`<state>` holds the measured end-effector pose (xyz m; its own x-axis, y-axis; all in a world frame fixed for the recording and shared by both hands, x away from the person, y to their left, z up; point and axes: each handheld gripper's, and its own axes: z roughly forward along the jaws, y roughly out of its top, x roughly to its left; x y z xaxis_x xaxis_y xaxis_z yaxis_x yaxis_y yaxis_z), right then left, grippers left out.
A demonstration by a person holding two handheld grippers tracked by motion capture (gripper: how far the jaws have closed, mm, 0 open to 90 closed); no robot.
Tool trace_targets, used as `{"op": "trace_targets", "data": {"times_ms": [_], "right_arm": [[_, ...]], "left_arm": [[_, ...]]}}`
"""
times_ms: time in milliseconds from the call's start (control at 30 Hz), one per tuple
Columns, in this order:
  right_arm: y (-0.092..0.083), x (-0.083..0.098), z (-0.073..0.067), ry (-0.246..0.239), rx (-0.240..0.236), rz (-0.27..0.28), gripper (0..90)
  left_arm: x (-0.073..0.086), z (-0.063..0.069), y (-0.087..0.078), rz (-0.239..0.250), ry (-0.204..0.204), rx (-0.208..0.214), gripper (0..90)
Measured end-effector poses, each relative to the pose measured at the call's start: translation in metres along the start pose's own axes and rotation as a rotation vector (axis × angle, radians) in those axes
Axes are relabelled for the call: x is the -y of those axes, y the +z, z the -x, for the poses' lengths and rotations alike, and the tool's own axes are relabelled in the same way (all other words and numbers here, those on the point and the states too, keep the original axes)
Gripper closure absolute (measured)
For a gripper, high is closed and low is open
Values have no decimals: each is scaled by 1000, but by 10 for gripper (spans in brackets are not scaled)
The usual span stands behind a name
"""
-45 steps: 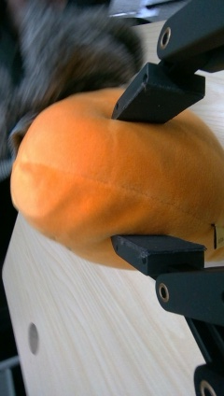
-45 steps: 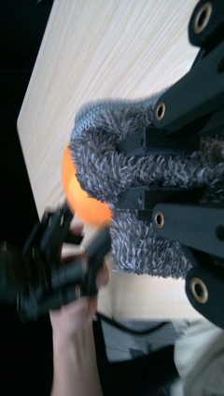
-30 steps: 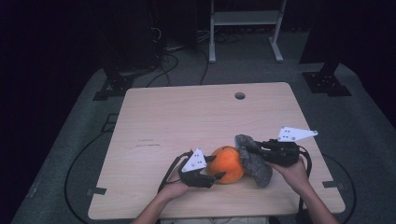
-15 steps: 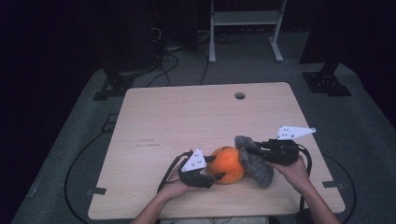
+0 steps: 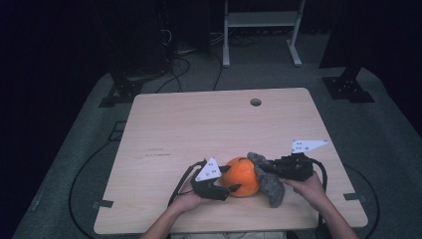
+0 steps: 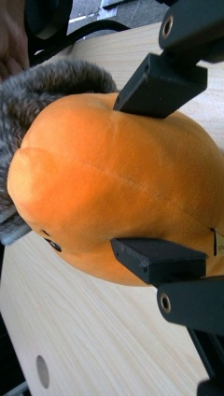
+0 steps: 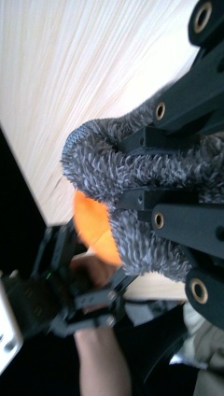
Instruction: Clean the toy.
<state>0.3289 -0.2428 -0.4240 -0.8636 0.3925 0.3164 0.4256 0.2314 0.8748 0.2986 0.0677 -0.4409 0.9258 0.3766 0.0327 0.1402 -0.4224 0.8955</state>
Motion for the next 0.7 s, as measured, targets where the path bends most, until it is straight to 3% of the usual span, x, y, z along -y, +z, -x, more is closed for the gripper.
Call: {"op": "trace_targets", "data": {"times_ms": [100,267,333,400,467,533,700], "right_arm": [[-8,4,2,-5,42,-41,772],[-15,2,-4,-20,31,-7,773],[-15,-11,-18,-68,13,26,772],[-15,-15,-22,-85,9,35,772],[-14,-26,-33,-121,-7,55,772],[-9,-35,-43,-154,-21,68,772],[0,-29,-37,-141,6,33,772]], "left_arm": [[0,0,-1,13,-9,-4,368],[-2,2,0,29,5,-23,404],[-6,4,-2,53,9,-45,425],[-12,6,-6,72,9,-57,429],[-18,9,-11,87,10,-55,436],[-22,11,-16,89,7,-49,440],[-16,10,-15,52,-6,-37,433]]}}
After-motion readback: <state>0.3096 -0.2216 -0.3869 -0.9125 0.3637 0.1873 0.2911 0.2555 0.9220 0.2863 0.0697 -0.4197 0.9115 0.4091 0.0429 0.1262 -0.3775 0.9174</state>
